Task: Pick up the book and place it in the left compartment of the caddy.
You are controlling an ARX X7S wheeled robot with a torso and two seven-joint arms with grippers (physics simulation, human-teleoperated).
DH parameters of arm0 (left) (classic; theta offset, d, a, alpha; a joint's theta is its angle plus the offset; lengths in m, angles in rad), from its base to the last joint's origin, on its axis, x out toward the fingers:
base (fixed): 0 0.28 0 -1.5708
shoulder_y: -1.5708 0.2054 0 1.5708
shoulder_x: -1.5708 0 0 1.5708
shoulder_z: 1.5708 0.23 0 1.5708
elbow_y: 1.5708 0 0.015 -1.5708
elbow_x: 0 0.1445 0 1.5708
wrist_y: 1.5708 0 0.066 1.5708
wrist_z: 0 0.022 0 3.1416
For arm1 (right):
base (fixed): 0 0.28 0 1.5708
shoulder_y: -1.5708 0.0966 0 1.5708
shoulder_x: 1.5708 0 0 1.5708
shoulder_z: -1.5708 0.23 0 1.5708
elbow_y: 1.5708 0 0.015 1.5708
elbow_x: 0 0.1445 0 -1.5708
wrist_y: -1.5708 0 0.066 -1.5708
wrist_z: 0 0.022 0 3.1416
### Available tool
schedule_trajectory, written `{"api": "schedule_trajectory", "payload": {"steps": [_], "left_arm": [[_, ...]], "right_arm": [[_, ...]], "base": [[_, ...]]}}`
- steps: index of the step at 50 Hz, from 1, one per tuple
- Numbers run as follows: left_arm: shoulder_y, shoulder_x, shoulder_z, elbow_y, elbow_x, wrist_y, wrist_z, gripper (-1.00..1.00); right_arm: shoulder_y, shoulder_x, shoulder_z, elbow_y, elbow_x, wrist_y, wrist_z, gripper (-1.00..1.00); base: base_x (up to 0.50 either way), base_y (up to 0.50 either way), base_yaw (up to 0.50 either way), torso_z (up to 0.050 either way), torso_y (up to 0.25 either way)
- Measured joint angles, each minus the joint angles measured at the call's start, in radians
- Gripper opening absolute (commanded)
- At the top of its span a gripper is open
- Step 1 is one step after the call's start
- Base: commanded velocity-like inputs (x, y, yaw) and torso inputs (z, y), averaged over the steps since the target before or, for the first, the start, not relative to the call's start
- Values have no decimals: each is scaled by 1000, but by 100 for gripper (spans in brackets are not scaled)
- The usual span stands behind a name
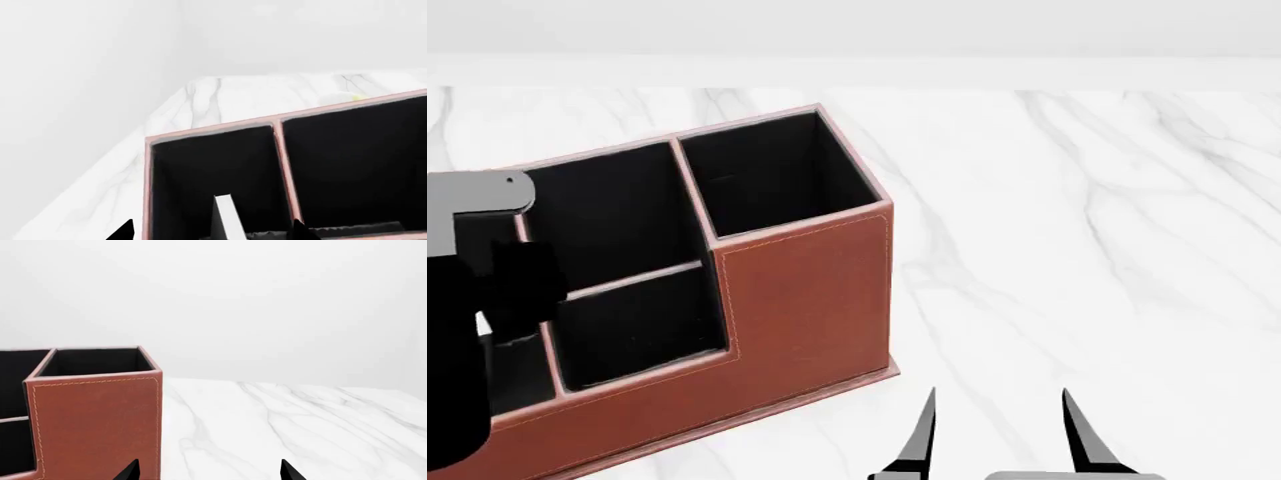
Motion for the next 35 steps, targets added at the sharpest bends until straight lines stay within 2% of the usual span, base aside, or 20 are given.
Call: {"api": "schedule_trajectory", "payload": {"steps": [23,35], "left_arm": [[50,-27,-72,405,-133,-189,-206,100],[106,-43,-80,591,-166,-189,-239,100]], "right_arm": [[1,9,0,-22,4,10,10,100],[19,15,-4,-53,1,41,23,100]], "base": [[0,0,0,0,0],[0,0,0,0,0]]}}
